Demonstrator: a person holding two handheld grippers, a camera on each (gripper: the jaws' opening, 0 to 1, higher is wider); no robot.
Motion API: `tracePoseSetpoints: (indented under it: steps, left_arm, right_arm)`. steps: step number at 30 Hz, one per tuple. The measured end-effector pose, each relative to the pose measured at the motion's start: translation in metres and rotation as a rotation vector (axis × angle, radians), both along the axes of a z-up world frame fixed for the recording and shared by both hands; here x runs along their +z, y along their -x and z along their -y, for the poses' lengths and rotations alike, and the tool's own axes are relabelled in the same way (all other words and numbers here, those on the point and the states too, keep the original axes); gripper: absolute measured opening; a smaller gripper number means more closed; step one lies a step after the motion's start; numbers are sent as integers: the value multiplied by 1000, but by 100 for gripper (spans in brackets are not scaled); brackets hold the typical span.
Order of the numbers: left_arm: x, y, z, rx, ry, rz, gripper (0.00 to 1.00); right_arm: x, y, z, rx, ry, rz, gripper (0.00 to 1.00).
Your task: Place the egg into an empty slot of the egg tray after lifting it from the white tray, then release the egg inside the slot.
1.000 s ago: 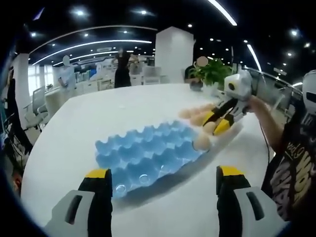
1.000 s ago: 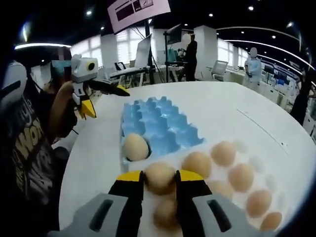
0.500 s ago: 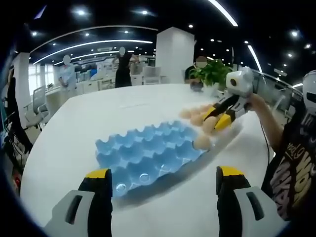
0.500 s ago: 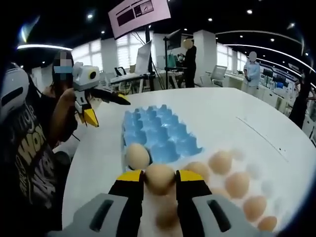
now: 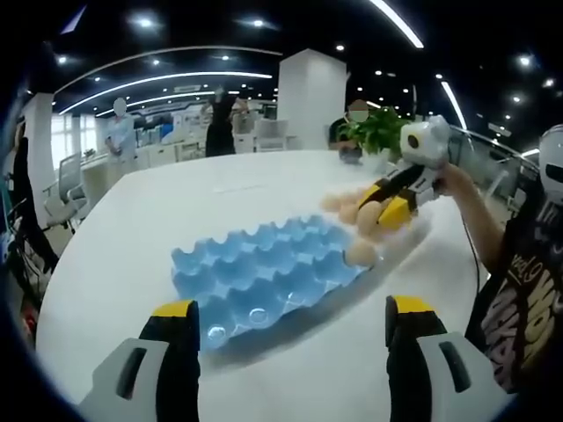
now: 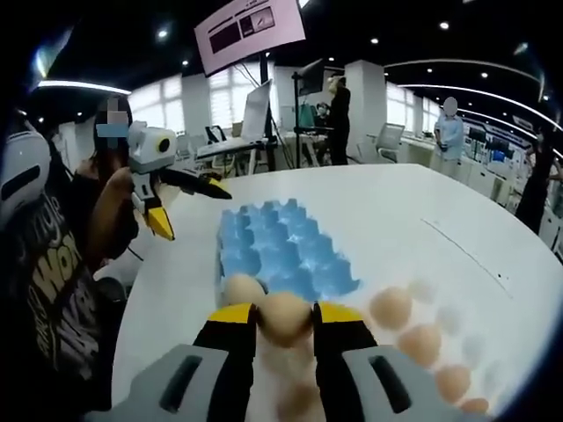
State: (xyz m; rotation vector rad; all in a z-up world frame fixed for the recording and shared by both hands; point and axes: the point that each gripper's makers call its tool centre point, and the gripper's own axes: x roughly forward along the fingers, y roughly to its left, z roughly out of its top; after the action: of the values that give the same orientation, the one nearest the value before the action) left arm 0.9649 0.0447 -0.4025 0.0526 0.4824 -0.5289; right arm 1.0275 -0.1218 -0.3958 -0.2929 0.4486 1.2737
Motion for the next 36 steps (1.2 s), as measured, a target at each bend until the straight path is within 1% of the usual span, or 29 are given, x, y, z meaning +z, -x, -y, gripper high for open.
tracePoseSetpoints:
  steps: [8,15,18,23,36]
  left_arm:
    - [-1,-1,-1,-1,5,1,89]
    - [-1,1,-3,3,7,1,89]
    - [-1,1,-3,5,8,0,89]
    - [-3,0,-1,2,11,-2,89]
    - [-5,1,1,-6,19,-3,89]
  right_arm:
    - [5,-5,-10,2,-10,11,26]
    - [0,-7,-19,12,-15,1,26]
    - [-1,-6,-22,12,-19,-2,26]
    - [0,-11,-28,9,-23,4,26]
    - [-6,-10,-43,29,1,8,26]
